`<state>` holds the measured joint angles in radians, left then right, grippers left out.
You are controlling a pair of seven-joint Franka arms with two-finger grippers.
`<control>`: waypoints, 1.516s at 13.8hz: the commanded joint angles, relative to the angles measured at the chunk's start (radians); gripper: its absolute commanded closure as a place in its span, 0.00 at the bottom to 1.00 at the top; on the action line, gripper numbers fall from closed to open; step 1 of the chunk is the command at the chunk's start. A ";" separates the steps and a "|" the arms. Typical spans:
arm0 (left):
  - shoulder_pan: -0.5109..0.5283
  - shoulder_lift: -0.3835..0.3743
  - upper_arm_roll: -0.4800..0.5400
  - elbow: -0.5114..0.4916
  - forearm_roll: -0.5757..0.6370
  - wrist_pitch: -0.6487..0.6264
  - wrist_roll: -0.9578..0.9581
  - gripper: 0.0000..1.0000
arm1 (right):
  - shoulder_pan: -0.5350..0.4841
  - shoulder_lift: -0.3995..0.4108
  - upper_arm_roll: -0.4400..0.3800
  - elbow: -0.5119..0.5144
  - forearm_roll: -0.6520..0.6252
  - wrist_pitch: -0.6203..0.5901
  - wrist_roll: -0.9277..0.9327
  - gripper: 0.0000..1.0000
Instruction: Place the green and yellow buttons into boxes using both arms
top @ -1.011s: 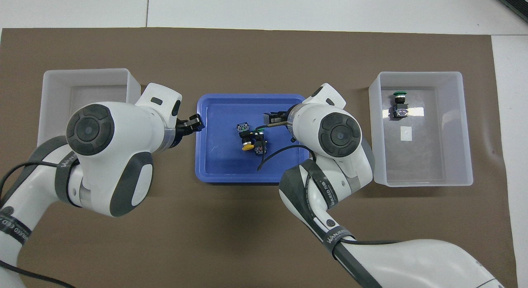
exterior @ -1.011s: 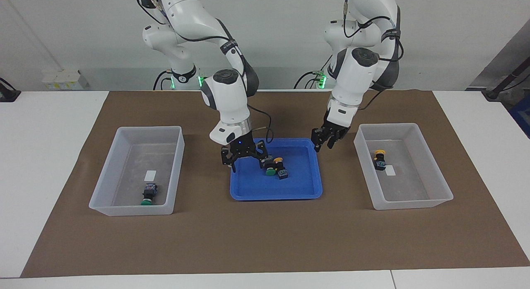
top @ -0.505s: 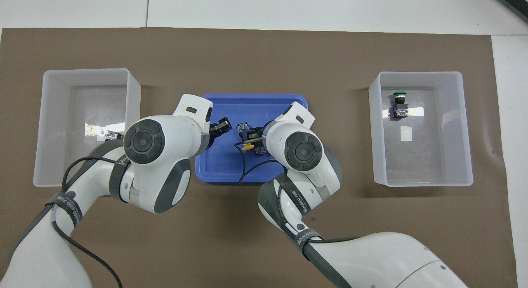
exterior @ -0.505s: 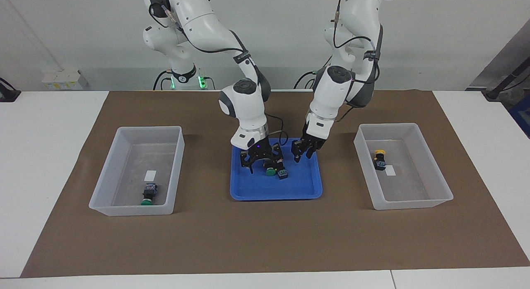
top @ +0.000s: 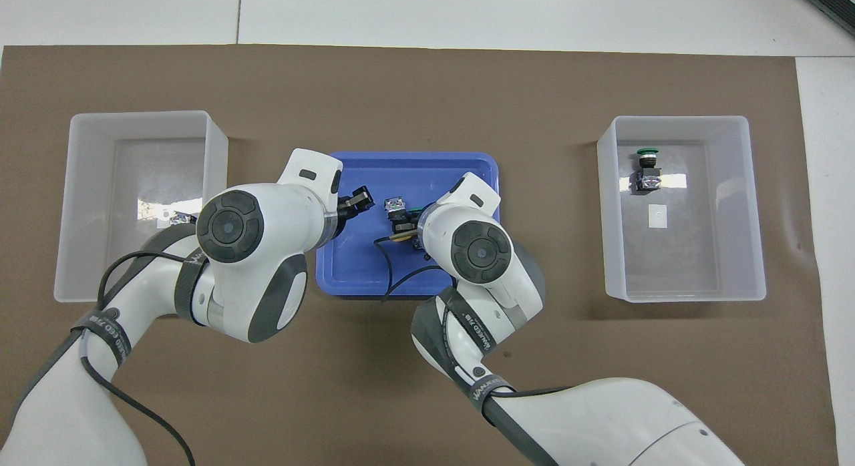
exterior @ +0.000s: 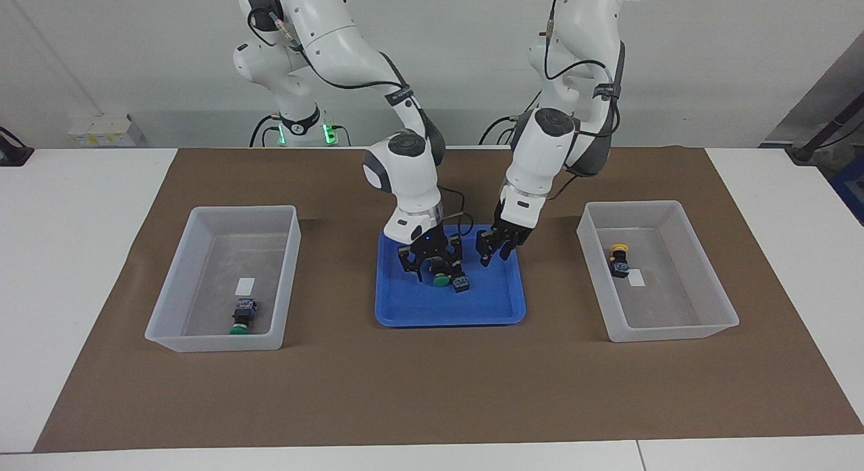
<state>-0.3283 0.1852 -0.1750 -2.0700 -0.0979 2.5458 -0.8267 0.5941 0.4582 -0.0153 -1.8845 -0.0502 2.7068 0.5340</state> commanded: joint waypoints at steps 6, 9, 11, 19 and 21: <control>-0.015 -0.003 0.012 0.004 -0.013 0.005 -0.009 0.42 | -0.004 0.013 0.000 -0.048 0.010 0.085 0.092 0.45; -0.028 0.023 0.014 0.010 -0.013 0.028 -0.011 0.42 | 0.004 0.011 0.000 -0.051 0.010 0.084 0.095 0.92; -0.035 0.028 0.014 0.013 -0.013 0.034 -0.020 0.42 | -0.011 -0.019 -0.009 -0.045 0.012 0.064 0.092 1.00; -0.104 0.123 0.017 0.068 0.004 0.045 -0.078 0.43 | -0.351 -0.305 -0.006 -0.048 0.007 -0.295 -0.268 1.00; -0.130 0.135 0.019 0.070 0.009 0.045 -0.094 0.43 | -0.443 -0.317 -0.005 -0.048 0.015 -0.320 -0.438 1.00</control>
<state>-0.4225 0.2998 -0.1754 -2.0175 -0.0977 2.5805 -0.8925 0.2242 0.1489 -0.0378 -1.9118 -0.0473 2.3907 0.2140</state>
